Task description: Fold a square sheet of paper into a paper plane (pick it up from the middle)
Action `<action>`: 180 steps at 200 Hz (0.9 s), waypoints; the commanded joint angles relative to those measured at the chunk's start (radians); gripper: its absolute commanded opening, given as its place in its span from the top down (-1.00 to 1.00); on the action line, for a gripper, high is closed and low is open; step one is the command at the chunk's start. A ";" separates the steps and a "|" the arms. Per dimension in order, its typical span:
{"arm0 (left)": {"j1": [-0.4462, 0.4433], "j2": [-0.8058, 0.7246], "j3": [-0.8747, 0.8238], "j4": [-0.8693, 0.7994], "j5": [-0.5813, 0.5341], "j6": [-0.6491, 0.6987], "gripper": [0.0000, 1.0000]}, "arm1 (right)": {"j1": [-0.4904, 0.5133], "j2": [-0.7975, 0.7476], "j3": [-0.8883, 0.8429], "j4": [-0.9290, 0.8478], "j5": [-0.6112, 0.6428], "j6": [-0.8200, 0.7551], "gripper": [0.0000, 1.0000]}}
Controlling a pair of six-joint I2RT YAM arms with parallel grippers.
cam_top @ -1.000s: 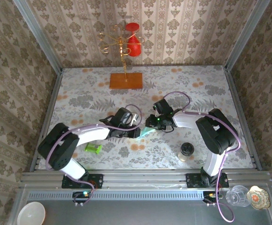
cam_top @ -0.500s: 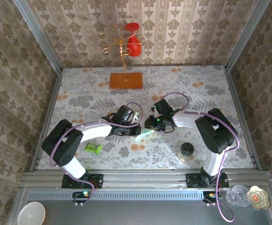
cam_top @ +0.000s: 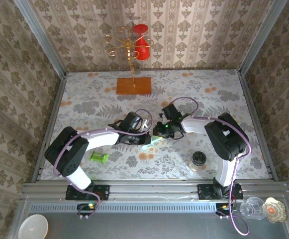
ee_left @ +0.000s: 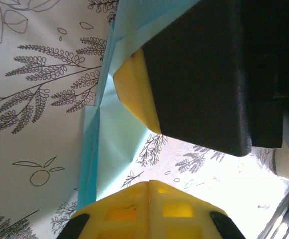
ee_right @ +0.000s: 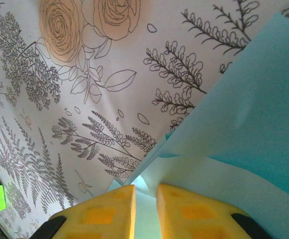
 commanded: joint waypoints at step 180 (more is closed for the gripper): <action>0.021 0.081 -0.011 -0.032 -0.089 -0.053 0.96 | -0.050 -0.055 0.048 -0.113 0.077 -0.099 0.41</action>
